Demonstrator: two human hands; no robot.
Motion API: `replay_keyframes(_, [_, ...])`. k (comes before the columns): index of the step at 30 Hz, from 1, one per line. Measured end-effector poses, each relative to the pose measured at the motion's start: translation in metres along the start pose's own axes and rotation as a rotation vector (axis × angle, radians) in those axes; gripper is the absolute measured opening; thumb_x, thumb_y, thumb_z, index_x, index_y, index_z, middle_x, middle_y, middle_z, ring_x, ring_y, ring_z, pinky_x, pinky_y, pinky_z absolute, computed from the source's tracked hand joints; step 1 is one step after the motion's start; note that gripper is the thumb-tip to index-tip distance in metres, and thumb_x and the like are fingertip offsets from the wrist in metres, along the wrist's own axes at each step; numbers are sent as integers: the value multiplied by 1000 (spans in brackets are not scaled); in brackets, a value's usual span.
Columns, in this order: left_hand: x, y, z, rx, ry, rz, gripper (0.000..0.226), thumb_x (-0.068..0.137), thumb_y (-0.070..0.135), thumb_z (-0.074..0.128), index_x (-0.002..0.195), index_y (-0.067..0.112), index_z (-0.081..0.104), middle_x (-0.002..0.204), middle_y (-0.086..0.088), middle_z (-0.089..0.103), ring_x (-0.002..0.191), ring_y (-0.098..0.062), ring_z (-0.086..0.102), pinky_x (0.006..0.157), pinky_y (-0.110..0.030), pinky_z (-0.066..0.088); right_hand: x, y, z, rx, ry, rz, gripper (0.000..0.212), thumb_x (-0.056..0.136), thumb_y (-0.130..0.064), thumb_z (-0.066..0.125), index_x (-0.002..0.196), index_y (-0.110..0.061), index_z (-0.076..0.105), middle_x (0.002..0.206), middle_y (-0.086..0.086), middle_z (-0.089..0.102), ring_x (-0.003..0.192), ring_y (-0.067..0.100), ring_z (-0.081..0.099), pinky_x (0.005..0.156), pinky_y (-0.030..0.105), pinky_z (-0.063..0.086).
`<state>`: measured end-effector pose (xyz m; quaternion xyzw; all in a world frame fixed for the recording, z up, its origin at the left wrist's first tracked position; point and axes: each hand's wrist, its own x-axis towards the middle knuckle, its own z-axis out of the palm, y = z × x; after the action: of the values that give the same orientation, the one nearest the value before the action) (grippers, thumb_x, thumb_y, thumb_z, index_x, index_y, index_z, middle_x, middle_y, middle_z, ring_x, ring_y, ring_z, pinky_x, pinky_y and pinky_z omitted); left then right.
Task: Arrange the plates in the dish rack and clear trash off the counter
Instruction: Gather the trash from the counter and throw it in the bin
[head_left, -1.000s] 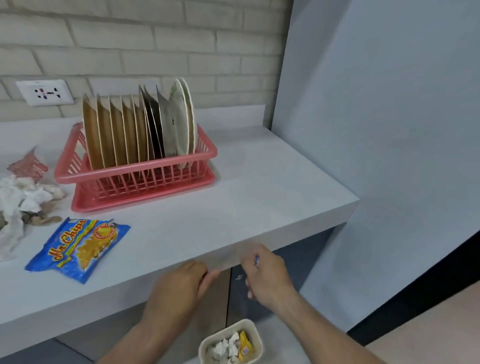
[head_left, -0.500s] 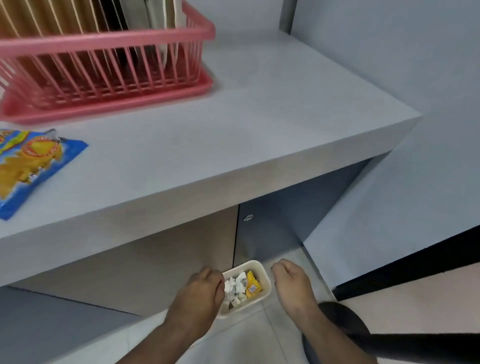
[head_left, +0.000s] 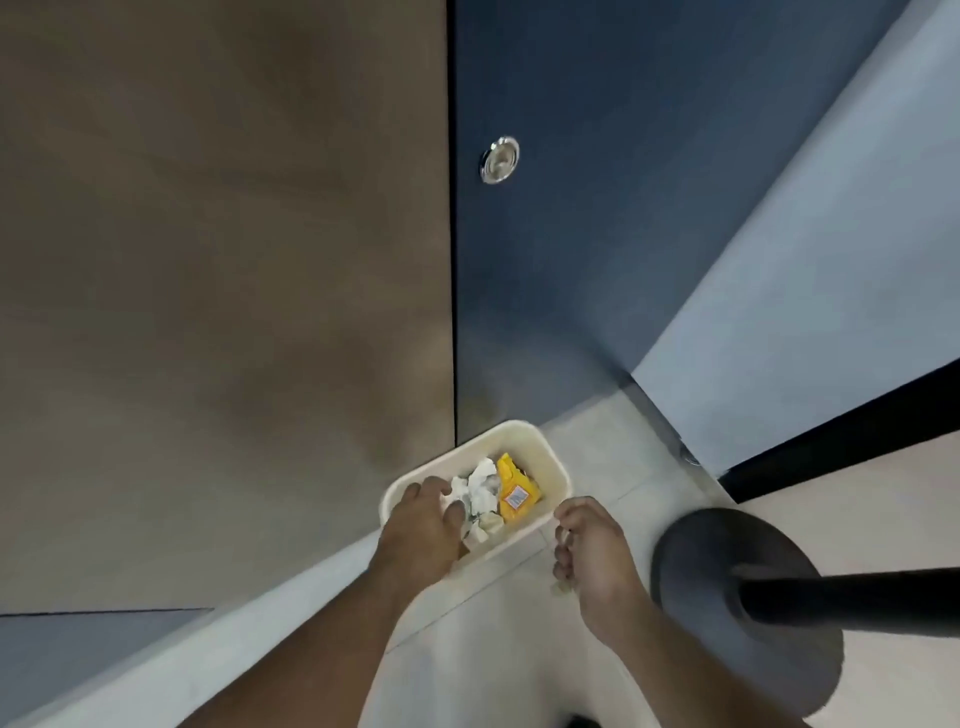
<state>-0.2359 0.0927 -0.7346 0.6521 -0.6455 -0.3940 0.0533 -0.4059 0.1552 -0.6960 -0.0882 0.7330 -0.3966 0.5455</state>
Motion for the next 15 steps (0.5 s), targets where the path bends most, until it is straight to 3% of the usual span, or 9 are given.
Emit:
replay_keyframes(4, [25,-10,15,-224,-49,-77,42,100,37,38,139,23,45,143,1,45,128,-15,44,108,-24,29,39,9,27,190,33,-73,22,86,-1,36,78,-15,52,59,1,41,51,16,35,51,27,27])
replay_keyframes(5, [24,-14,14,-220,-32,-51,40,101,36,37,136,23,48,139,4,50,122,-8,49,104,-16,30,47,8,35,215,43,-100,22,88,-1,37,80,-15,52,60,0,43,52,16,37,51,27,28])
replay_keyframes(7, [17,-19,9,-179,20,8,32,101,30,37,122,20,60,115,12,58,93,10,56,79,0,34,61,4,51,230,67,-164,19,94,-4,41,84,-16,53,65,1,49,55,16,41,51,27,34])
replay_keyframes(8, [14,-22,5,-142,62,42,30,101,28,38,113,19,64,106,11,60,86,10,57,72,-3,35,68,4,57,202,82,-212,16,96,-8,44,86,-17,54,69,2,52,56,16,44,51,26,36])
replay_keyframes(10, [13,-30,1,-56,131,108,28,100,27,40,109,19,65,108,5,63,98,-6,58,76,-15,35,83,12,67,63,93,-354,8,97,-17,51,91,-20,55,76,3,57,59,14,49,53,24,43])
replay_keyframes(12, [16,-38,-3,1,154,143,30,100,27,41,117,20,63,118,5,60,109,-11,53,83,-14,31,99,26,71,-161,72,-483,3,96,-23,55,97,-22,57,89,1,62,75,14,58,72,29,51])
replay_keyframes(15, [18,-41,-10,45,147,132,33,99,30,39,124,21,59,124,6,57,112,-12,52,86,-14,31,113,37,69,-490,-26,-506,17,96,-26,55,109,-20,63,117,2,58,105,16,57,99,33,44])
